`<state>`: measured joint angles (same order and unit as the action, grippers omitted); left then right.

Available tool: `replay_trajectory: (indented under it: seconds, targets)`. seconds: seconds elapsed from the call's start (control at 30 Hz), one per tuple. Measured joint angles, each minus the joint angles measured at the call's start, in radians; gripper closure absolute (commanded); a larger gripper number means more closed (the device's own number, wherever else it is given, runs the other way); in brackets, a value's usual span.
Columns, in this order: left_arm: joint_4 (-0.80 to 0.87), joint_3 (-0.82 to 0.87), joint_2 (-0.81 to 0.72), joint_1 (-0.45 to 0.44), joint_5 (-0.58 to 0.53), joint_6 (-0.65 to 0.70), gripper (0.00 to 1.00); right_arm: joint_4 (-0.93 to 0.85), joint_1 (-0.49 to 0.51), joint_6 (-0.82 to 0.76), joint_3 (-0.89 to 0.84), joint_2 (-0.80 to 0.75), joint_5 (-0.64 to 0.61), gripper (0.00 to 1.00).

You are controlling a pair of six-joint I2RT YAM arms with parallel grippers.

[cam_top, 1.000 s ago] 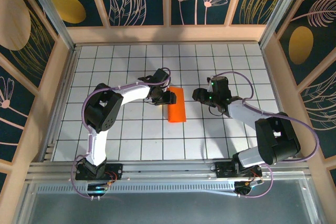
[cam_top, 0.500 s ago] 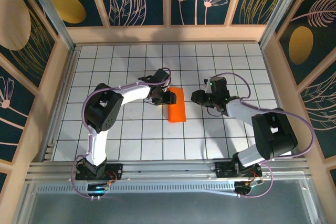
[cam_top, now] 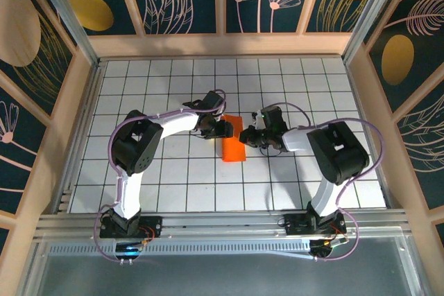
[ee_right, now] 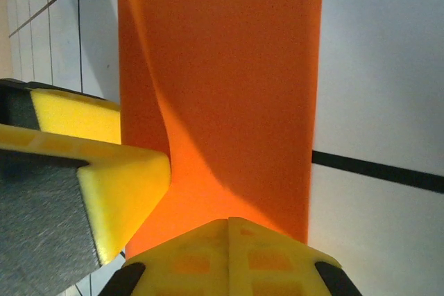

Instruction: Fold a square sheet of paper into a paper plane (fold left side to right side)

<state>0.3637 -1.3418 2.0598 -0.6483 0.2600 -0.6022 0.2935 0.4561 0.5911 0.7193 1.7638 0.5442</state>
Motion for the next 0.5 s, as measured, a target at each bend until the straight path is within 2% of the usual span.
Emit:
replay_trajectory:
  seconds: [0.23, 0.5]
  targets:
    - [-0.001, 0.0, 0.0, 0.0, -0.003, 0.0, 0.43, -0.004, 0.0, -0.005, 0.002, 0.02, -0.004, 1.0]
    - [-0.078, 0.063, -0.053, -0.016, -0.042, -0.006, 0.35, -0.009, 0.0, -0.01, 0.006, 0.026, -0.004, 1.0]
